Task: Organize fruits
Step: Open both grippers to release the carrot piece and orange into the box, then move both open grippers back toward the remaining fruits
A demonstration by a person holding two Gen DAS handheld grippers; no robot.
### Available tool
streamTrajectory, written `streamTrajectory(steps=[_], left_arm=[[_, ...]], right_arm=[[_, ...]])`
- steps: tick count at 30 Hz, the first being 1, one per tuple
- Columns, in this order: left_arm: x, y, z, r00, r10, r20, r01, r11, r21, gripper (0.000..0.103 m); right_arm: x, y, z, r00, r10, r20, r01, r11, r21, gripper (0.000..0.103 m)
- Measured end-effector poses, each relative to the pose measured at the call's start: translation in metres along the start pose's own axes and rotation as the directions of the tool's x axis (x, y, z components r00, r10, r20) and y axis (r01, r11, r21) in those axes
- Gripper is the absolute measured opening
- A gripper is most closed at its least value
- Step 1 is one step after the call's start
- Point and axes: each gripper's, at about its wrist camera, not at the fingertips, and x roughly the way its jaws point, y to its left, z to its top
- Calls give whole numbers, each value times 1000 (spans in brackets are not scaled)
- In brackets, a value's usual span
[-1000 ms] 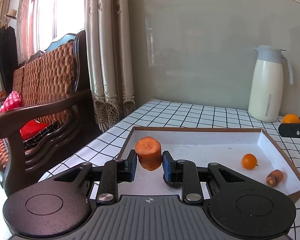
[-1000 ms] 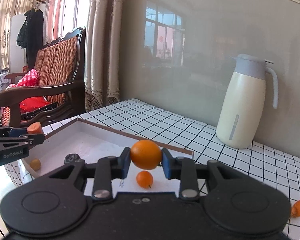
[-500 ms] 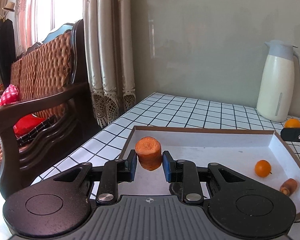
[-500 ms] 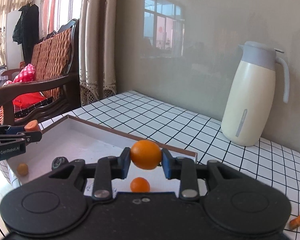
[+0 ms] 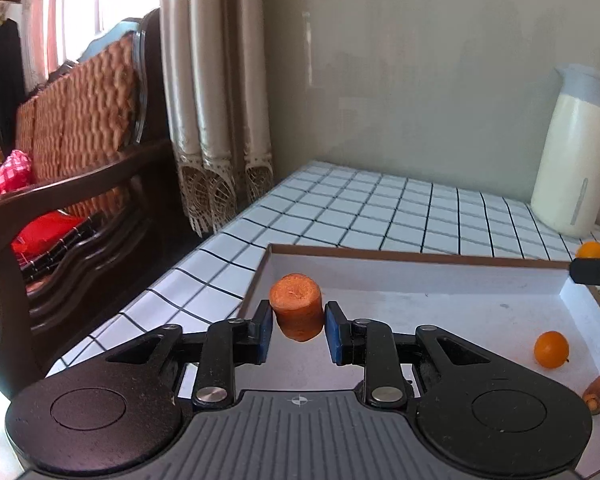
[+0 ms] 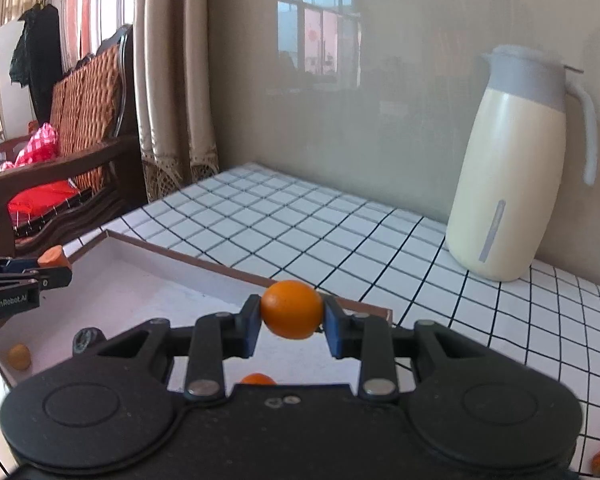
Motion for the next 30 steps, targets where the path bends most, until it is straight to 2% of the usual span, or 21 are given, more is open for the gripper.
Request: streamTrajectory(steps=[2,3,4,5,6,7,11,24,30], left_arm=[[1,-1,1,1000,1,-2,-1,1000,-8,30],[0,-1,0,1000,9,4,-9,1000,-13,54],[-3,0,0,1000,11,24,-10,1000,-22,74],[-8,0,-2,997,33,64,-32,999,-29,103],[-13,-1,-3,991,71,116,-68,997,-31,103],[-17,-2,-4,987,81,136,-79,997,-18,103],[-19,-3,-2,990,67,127,-67,998,-4,103],[-35,-2,1,988,71,135,-72,997,-1,103],[-62,-5,-10,981,56,184,-53,998,-25,103]], right_arm=[[13,2,3,998,-19,-67,17,1000,-24,37],[15,1,3,998,-39,-56,38,999,-28,55],[12,0,3,998,-51,-24,50,999,-16,77],[9,-2,2,998,-56,6,56,998,1,82],[7,-3,1,997,-65,27,65,998,10,86],[6,-4,0,996,-77,38,77,997,15,91],[7,-9,-2,996,-79,35,78,996,35,97],[-7,-18,-3,997,-73,41,70,995,77,97],[-48,-13,-14,991,-52,127,45,998,53,97]])
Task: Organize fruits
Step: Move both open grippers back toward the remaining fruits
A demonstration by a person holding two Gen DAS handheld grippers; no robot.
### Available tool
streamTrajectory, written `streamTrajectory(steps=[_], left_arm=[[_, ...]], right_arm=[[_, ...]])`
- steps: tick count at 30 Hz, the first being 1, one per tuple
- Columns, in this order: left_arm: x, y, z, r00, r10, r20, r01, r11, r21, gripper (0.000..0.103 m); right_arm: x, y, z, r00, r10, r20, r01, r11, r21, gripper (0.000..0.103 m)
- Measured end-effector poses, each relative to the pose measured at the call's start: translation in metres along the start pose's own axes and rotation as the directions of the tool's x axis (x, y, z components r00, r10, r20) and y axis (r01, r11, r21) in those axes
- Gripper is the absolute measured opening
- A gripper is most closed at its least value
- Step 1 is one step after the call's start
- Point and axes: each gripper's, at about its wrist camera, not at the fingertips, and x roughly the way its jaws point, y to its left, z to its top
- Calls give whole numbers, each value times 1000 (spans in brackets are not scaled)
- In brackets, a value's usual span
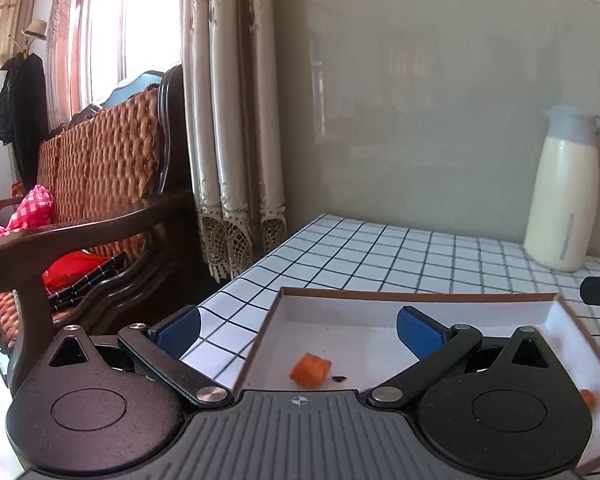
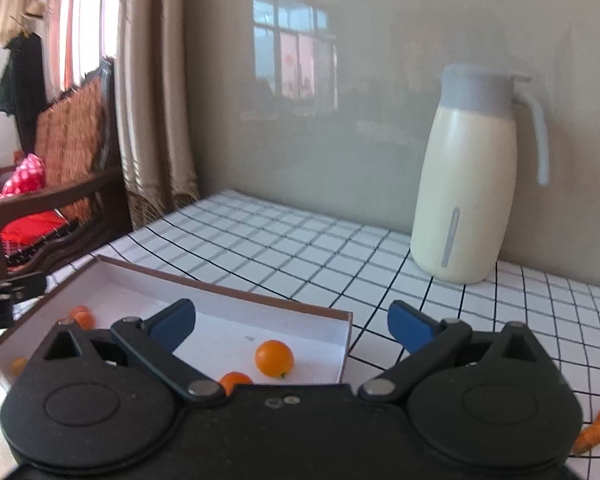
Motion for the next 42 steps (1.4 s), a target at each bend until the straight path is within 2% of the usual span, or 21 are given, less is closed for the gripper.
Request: streamTrajectory(steps=[3,8,10,14,21,24,29,32,37,42], left_arm=[[-16,-7,-6,1000,-11,20,11,1000,1,103],[-48,-22,-21,998,-43,40,44,999,-3,103],[-58,-30,-27,998,-62,31,62,998,3,103],[-76,-49,-37,996,-80,45,78,996,47,103],[-94,-87,-47,989,-140,48,136,988,78,103],[-100,-103,-51,981,-188,44,185,980,72,103],[-110,-134,-56,955,-293,32,290,954,78,103],[-116,-154,-58,944,-326,40,321,941,108,103],[-120,-184,-62,927,-376,9,372,919,134,103],[-120,-215,-68,915,-403,-25,401,900,172,103]], right_arm=[[-29,3,-10,997,-27,71,31,998,-48,97],[-58,4,-31,989,-105,100,115,988,-104,97],[-69,-2,-39,991,-91,102,101,991,-93,97],[-84,-19,-50,990,-114,78,118,992,-49,97],[-110,-53,-66,977,-206,58,204,978,34,97],[-124,-70,-76,970,-237,43,235,970,58,97],[-145,-99,-88,955,-297,22,293,951,102,95],[-157,-118,-94,940,-340,21,335,934,124,93],[-173,-146,-104,911,-413,-4,408,898,166,93],[-184,-168,-116,895,-446,-33,443,875,197,93]])
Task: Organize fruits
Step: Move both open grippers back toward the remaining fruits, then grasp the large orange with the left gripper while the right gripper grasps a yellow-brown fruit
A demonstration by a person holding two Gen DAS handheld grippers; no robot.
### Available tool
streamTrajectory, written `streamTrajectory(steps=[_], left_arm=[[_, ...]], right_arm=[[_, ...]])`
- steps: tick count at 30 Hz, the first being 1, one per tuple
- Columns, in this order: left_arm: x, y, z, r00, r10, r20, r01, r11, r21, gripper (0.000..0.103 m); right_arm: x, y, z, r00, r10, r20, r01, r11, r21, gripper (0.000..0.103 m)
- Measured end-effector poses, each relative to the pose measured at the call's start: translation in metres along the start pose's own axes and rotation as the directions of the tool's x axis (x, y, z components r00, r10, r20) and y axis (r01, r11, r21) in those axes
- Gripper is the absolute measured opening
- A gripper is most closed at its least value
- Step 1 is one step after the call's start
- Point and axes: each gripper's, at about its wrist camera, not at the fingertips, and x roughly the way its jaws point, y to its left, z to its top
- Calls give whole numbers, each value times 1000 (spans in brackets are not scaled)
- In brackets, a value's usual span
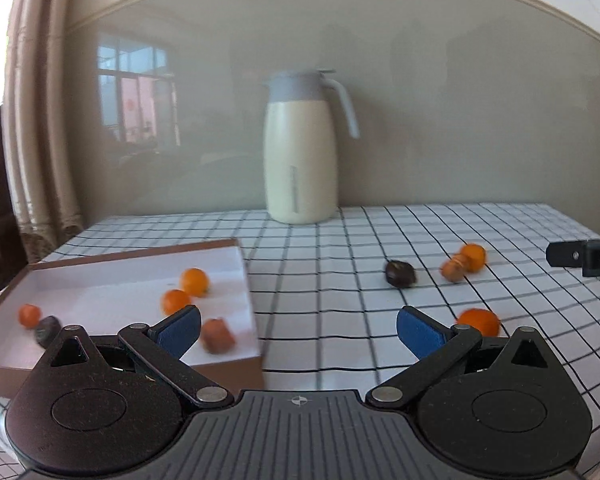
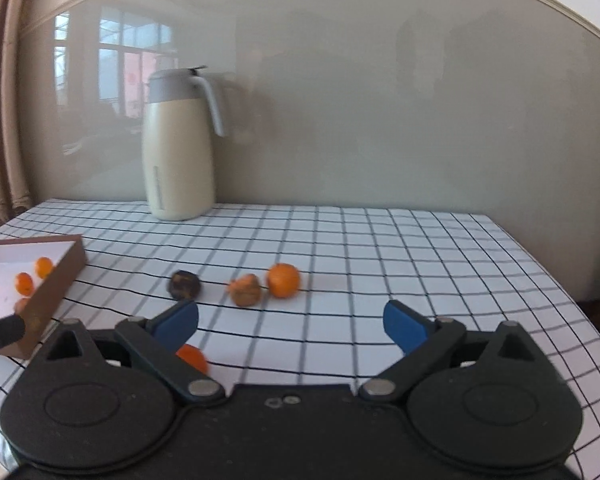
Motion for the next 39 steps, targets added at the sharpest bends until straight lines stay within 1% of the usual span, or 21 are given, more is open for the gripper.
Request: streamTrajectory(steps=[3,6,8,13,18,22,23,24,25,27,28,29,30,33,35,37,38,39], left_arm=[[2,-18,0,1000,-29,-5,29,1000,-3,103],[9,-39,-2,998,-55,-17,55,998,8,103],[12,-52,-4,997,-68,-31,69,997,22,103],[21,-83,-9,994,-95,-48,97,994,47,103],[33,-105,-12,992,-107,-66,112,992,66,103],[48,-116,-12,992,-91,-89,98,992,79,103],[51,-116,-13,992,-88,-93,95,993,73,97],[55,-117,-13,991,-89,-104,96,993,69,88],[59,-117,-13,988,-107,-115,115,991,65,84],[63,-119,-13,988,-102,-119,111,991,73,67],[64,-119,-13,987,-106,-118,116,990,79,63],[65,-118,-13,987,-110,-120,120,990,78,51],[67,-117,-12,986,-110,-123,120,990,78,43],[73,-111,-12,985,-117,-126,126,990,67,43],[75,-108,-11,987,-105,-125,114,991,67,43],[79,-101,-9,986,-105,-131,112,993,46,43],[80,-98,-9,986,-100,-134,106,994,34,43],[81,-94,-8,986,-94,-138,97,995,21,43]], right_arm=[[6,-13,-3,1000,-12,-20,12,1000,19,91],[7,-27,-1,1000,-30,-9,30,998,51,91],[9,-36,0,1000,-25,-13,26,996,80,91],[20,-37,-2,999,-32,-34,34,997,64,91],[29,-48,-4,998,-36,-43,40,995,92,91],[41,-55,-7,998,-26,-57,32,995,100,91],[44,-56,-7,998,-24,-60,30,995,99,91],[47,-56,-7,998,-21,-63,27,995,97,91],[50,-55,-7,997,-17,-69,24,995,93,91],[54,-54,-7,997,-7,-72,14,995,96,91],[56,-54,-6,997,-1,-73,8,995,97,91],[59,-52,-6,997,1,-74,6,995,95,91],[62,-51,-6,997,4,-75,3,996,93,91],[75,-49,-9,995,26,-94,-15,994,107,91],[83,-43,-11,994,36,-102,-26,994,103,91],[90,-35,-10,992,64,-110,-54,994,94,89],[93,-30,-10,991,77,-108,-68,994,85,88],[96,-25,-9,990,89,-109,-81,994,71,83]])
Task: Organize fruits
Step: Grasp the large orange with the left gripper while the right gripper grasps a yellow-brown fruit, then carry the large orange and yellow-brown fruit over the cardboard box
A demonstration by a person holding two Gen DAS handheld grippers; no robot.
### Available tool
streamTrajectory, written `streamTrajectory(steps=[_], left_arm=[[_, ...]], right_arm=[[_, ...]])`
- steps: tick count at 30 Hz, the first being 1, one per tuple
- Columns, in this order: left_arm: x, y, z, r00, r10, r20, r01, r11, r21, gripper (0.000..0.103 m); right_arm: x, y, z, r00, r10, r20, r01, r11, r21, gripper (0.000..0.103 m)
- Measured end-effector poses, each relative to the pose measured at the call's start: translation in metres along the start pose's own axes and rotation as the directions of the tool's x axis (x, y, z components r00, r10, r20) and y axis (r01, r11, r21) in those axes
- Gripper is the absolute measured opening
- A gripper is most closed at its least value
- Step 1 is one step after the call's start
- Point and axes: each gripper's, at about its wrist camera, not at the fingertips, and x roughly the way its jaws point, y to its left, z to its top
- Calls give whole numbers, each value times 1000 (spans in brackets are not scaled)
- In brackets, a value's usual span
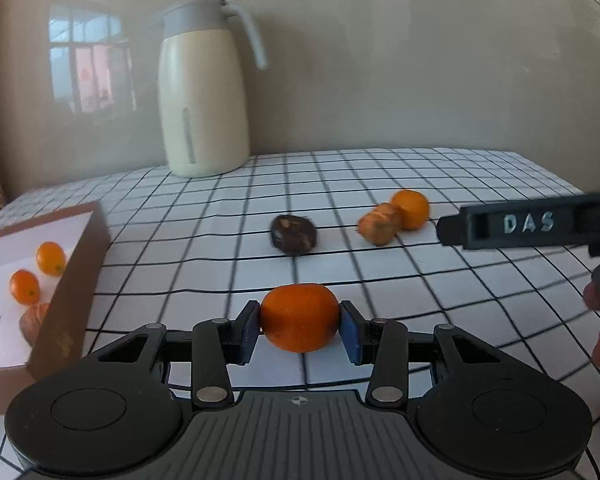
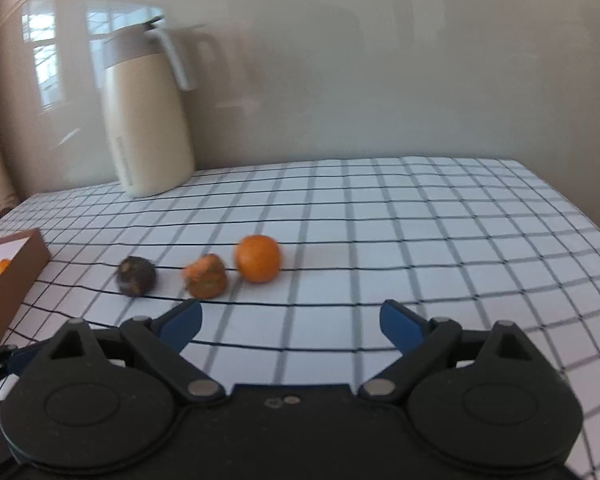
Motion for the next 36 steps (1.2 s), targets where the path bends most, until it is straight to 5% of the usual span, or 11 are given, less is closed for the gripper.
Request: streamTrajectory(steps=[3,7,20,25,36], left_arm=[[4,13,2,999,32,-11,-32,999,-27,43],[12,29,7,998,55,-23,-56,997,-60,43],[37,44,17,998,33,-56,-39,993,-107,43],[38,44,17,998,31,-62,-38,993,-110,43],[33,42,15,998,34,-60,-39,996,-77,41]], right_arm=[[15,16,3,999,40,-25,-41,998,-45,65],[30,32,8,997,61,-47,-65,995,-78,58],[66,45,18,994,71,-83,-78,993,-84,51],[70,50,19,994,75,-82,-82,992,-92,27],[52,46,20,996,59,-73,-64,995,-80,27]])
